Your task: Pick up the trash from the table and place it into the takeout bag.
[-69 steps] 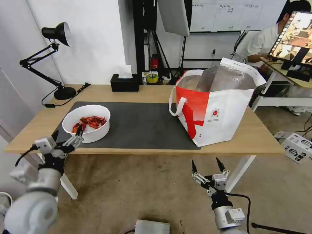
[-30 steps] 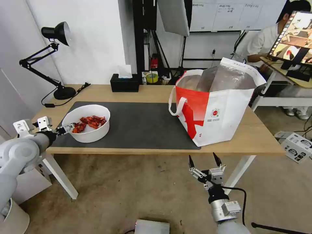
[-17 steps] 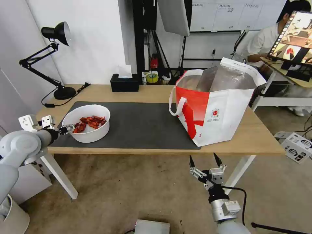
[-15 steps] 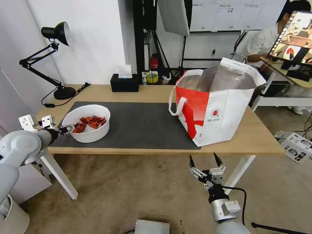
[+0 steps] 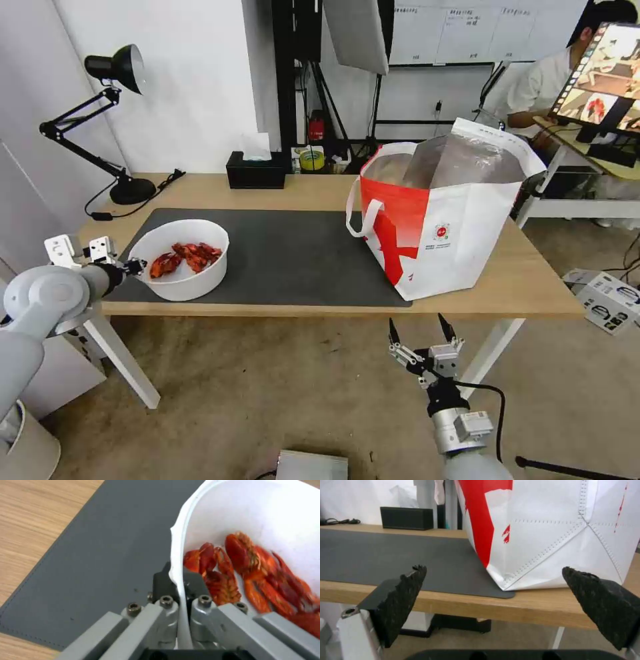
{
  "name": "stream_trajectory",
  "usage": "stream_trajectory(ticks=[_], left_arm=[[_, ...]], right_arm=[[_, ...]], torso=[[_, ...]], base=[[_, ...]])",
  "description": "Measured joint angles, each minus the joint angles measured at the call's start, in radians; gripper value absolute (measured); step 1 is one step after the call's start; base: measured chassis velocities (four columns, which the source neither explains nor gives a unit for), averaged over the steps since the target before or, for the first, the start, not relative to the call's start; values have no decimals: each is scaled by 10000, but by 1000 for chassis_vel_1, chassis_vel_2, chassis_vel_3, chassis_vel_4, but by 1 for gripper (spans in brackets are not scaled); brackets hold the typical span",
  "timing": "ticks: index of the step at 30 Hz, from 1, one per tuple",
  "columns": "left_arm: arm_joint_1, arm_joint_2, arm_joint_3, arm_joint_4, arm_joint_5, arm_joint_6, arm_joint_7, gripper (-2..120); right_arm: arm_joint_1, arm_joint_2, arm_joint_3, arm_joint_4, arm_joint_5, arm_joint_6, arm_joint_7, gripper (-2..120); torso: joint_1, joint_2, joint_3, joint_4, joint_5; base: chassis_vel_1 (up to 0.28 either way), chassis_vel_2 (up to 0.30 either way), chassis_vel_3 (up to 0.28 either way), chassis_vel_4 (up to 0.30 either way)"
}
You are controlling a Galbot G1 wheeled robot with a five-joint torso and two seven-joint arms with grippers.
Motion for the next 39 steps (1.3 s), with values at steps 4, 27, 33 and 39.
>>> stream_trajectory(ticks=[4,27,33,39], left_arm=[[-6,8,3,-36,23,-9,0,0],[-4320,361,1738,-1452,-3407,-56,-2082,0],[-6683,84,3387,-1214,-4649,-99,-2649,0],[-9296,-913,5386,-536,-5513,-219,-3266,0]], right_arm=[[2,-7,-8,-1,-1,1,1,100],[-37,-10,-12,50,-26,7,15,100],[-60,48,-12,53,-49,-2,15,100],[-100,127,0,110,-98,-15,13,100]], torso=[[0,0,0,0,0],[-1,0,1,0,2],[-1,0,0,0,3],[0,0,1,0,3]], base=[[0,0,0,0],[0,0,0,0],[0,0,0,0],[0,0,0,0]])
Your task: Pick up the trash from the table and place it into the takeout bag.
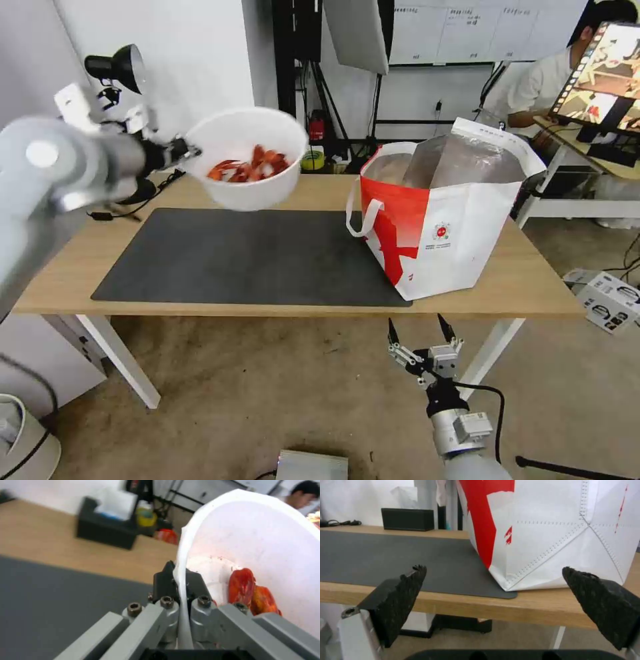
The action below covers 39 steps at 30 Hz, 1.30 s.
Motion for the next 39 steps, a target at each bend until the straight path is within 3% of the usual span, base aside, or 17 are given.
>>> stream_trajectory(ticks=[2,5,6,9,10,14,17,32,39], left_arm=[[-554,-310,421,188,-71,-17,-79,0],[-1722,-1322,1312,886,-99,-48,-198,0],[-1722,-1322,1312,886,-99,-48,-198,0],[-2460,-2366,1928,1609,-93,-56,-310,0],[-2460,-2366,1928,1609,-93,-56,-310,0],[-2982,-3705,2487,2402,118,-69,-378,0],[-3105,-4239,2678,2810,347,-70,-376,0],[-3285,-6105,3232,4558,1472,-77,-65,0],[-3272,-6692,3397,5010,1868,-115,62,0]], right_arm=[[-33,32,21,21,-23,-1,-1,100],[-158,127,150,87,-84,-2,-1,100],[-158,127,150,87,-84,-2,-1,100],[-207,174,223,128,-102,-2,0,100],[-207,174,223,128,-102,-2,0,100],[-229,231,288,147,-104,-3,0,100],[-249,268,319,178,-105,-3,3,100],[-203,461,409,211,-60,-2,15,100],[-239,492,471,214,-40,24,19,100]], torso=[[0,1,0,0,1],[0,1,0,-2,2],[0,1,0,-2,2],[1,1,0,-1,3],[1,1,0,-1,3],[1,1,0,-4,2],[0,1,0,-4,4],[1,0,0,-1,0],[1,1,-1,1,-1]], base=[[0,0,0,0],[0,0,0,0],[0,0,0,0],[0,0,0,0],[0,0,0,0],[0,0,0,0],[0,0,0,0],[0,0,0,0],[0,0,0,0]])
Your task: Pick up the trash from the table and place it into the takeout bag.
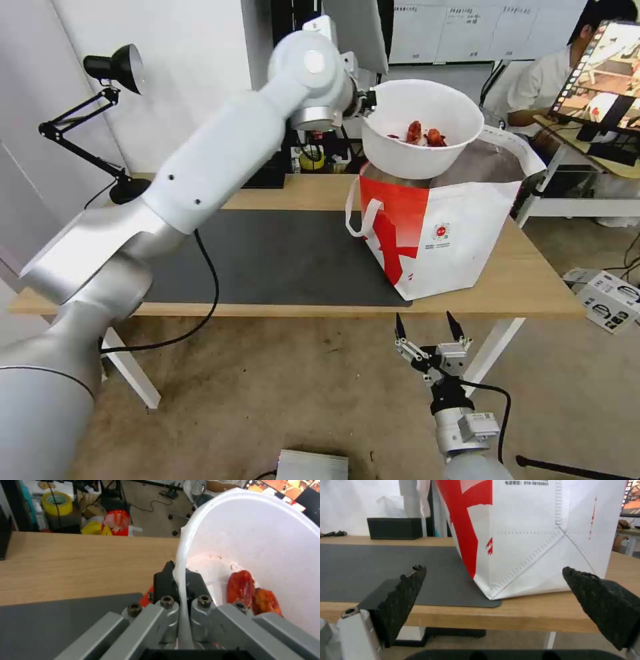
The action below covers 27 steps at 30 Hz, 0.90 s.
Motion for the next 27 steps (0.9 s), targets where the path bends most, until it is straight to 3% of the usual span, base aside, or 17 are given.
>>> stream_trajectory(ticks=[14,27], left_arm=[[225,-1537,299,1152,899,-13,380,0],[636,-1482,765,1189,1007,-19,345,0]], right_arm=[[-22,28,187,39,126,25,5,100],[-1,116,175,-7,128,30,6,100]], torso=[[0,0,0,-2,1],[-1,0,1,0,-1]], base=[[0,0,0,0],[0,0,0,0]])
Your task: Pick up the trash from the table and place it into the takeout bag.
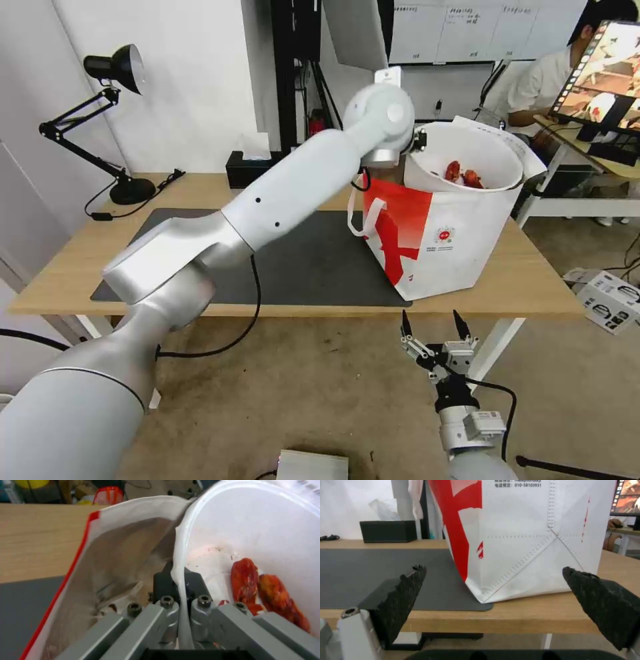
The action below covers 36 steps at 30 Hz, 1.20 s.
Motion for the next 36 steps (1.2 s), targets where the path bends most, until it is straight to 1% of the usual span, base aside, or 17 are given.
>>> stream_trajectory(ticks=[4,9,10,12,14,16,17,20,21,24,25,28,29,31,32,33,36], left_arm=[[128,56,13,117,81,-5,-7,0],[217,189,44,2,193,-5,-7,1],[231,233,49,-56,205,-5,-7,3],[266,354,95,-218,231,-10,-6,15],[283,430,126,-309,238,-20,-6,19],[325,586,192,-493,243,-52,-6,30],[325,586,192,-493,243,-52,-6,30],[357,775,199,-738,300,-153,-6,45],[357,775,199,-738,300,-153,-6,45],[343,955,153,-976,314,-177,7,58],[343,955,153,-976,314,-177,7,58],[301,1102,209,-1194,202,-168,-9,74],[301,1102,209,-1194,202,-168,-9,74],[308,1305,490,-1402,122,-124,-52,83],[338,1332,527,-1451,119,-116,-81,87],[338,1332,527,-1451,119,-116,-81,87],[529,1376,572,-1609,116,-105,-236,99]], right_arm=[[6,20,-23,-8,-3,0,-2,100],[7,17,-9,-45,-5,0,-4,100],[6,16,-7,-52,-5,1,-4,100],[7,17,-10,-63,-9,1,-5,100],[7,22,-16,-68,-12,1,-6,100],[20,33,-34,-76,-27,2,-9,100],[20,33,-34,-76,-27,2,-9,100],[26,35,-47,-78,-42,2,-12,100],[26,35,-47,-78,-42,2,-12,100],[26,36,-61,-79,-58,0,-15,100],[26,36,-61,-79,-58,0,-15,100],[25,55,-71,-76,-69,-4,-17,100],[25,55,-71,-76,-69,-4,-17,100],[22,58,-72,-71,-74,-7,-16,100],[19,59,-72,-65,-74,-7,-17,100],[19,59,-72,-65,-74,-7,-17,100],[-20,42,-54,-36,-77,-8,-17,100]], torso=[[0,0,0,-1,0],[0,0,0,0,-1],[0,0,0,-1,-1],[0,0,0,-1,0],[0,0,0,-1,-1],[0,0,0,-1,-1],[0,0,0,-1,-1],[0,0,0,0,-1],[0,0,0,0,-1],[0,0,0,-1,-1],[0,0,0,-1,-1],[0,0,0,-1,-2],[0,0,0,-1,-2],[0,0,0,-2,-1],[0,0,0,-1,-1],[0,0,0,-1,-1],[0,0,0,0,-1]], base=[[0,0,0,0],[0,0,0,0],[0,0,0,0],[0,0,0,0],[0,0,0,0],[0,0,0,0],[0,0,0,0],[0,0,0,0],[0,0,0,0],[0,0,0,0],[0,0,0,0],[0,0,0,0],[0,0,0,0],[0,0,0,0],[0,0,0,0],[0,0,0,0],[0,0,0,0]])
